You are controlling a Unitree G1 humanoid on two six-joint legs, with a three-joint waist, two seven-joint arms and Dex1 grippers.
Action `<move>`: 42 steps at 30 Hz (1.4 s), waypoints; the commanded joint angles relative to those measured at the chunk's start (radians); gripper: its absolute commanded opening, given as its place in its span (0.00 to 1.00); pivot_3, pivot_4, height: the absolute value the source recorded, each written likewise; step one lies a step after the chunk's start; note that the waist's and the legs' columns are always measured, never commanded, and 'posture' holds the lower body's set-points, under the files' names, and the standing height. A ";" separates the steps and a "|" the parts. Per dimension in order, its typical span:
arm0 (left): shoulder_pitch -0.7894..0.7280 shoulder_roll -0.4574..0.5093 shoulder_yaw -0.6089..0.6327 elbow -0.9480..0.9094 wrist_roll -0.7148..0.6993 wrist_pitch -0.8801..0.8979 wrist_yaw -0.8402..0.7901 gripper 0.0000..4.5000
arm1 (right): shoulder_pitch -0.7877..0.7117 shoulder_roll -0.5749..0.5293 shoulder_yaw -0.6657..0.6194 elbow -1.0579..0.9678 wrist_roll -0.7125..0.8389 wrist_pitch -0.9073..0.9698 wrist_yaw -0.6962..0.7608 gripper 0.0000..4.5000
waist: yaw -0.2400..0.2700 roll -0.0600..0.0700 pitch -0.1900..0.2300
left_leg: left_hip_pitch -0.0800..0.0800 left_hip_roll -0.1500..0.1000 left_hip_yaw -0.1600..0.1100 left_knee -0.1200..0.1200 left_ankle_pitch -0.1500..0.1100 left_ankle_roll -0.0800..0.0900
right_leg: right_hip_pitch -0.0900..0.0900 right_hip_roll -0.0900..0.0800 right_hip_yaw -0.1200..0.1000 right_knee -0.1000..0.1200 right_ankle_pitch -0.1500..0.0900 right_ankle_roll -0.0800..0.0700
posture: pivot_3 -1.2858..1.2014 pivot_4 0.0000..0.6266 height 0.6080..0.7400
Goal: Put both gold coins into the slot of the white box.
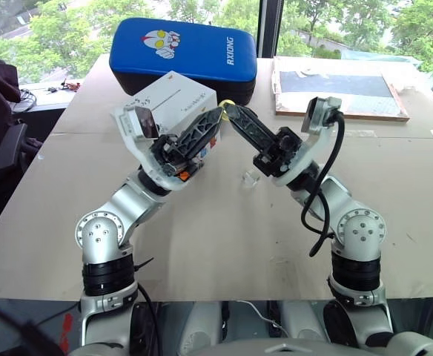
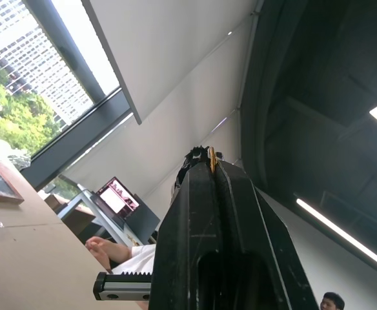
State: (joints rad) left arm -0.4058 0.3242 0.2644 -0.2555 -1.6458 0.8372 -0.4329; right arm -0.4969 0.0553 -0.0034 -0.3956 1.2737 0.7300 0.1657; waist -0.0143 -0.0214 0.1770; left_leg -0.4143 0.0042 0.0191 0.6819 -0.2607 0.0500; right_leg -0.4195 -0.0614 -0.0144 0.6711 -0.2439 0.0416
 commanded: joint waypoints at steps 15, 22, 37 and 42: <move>-0.031 -0.003 -0.011 0.016 0.085 -0.028 -0.015 0.00 | -0.007 0.001 0.012 -0.025 -0.052 -0.051 0.001 0.52 | 0.000 0.000 0.000 | 0.000 0.000 0.000 -0.001 0.000 0.000 | 0.000 0.000 0.000 -0.002 0.000 0.000 | 0.52 0.24 1.00; -0.084 0.031 0.031 0.022 0.143 -0.063 -0.020 0.00 | 0.019 -0.029 -0.004 -0.036 -0.050 -0.051 -0.002 0.52 | 0.001 0.000 0.000 | 0.000 0.000 0.000 -0.002 0.000 0.000 | 0.001 0.000 0.000 -0.004 0.000 0.000 | 0.52 0.24 1.00; -0.459 0.632 -0.104 0.456 0.800 -0.170 -0.395 0.00 | -0.050 -0.593 0.009 -0.064 -0.475 -0.126 0.389 0.52 | 0.001 0.000 0.001 | 0.001 0.001 0.002 -0.014 0.000 -0.001 | -0.001 0.003 -0.003 -0.013 -0.001 0.001 | 0.52 0.24 1.00; -0.574 0.652 -0.225 0.701 1.037 -0.280 -0.540 0.00 | -0.078 -0.605 0.023 -0.095 -0.504 -0.111 0.401 0.52 | 0.003 0.000 0.002 | -0.002 0.001 0.002 -0.014 0.001 -0.002 | -0.002 0.004 -0.004 -0.015 0.000 0.001 | 0.52 0.24 1.00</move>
State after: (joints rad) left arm -0.9235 0.9512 0.0575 0.3772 -0.6984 0.6259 -0.9117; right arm -0.5470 -0.5515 0.0235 -0.4284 0.7736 0.6258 0.5597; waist -0.0116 -0.0216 0.1787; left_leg -0.4168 0.0057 0.0217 0.6683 -0.2593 0.0475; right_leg -0.4218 -0.0584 -0.0175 0.6560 -0.2443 0.0426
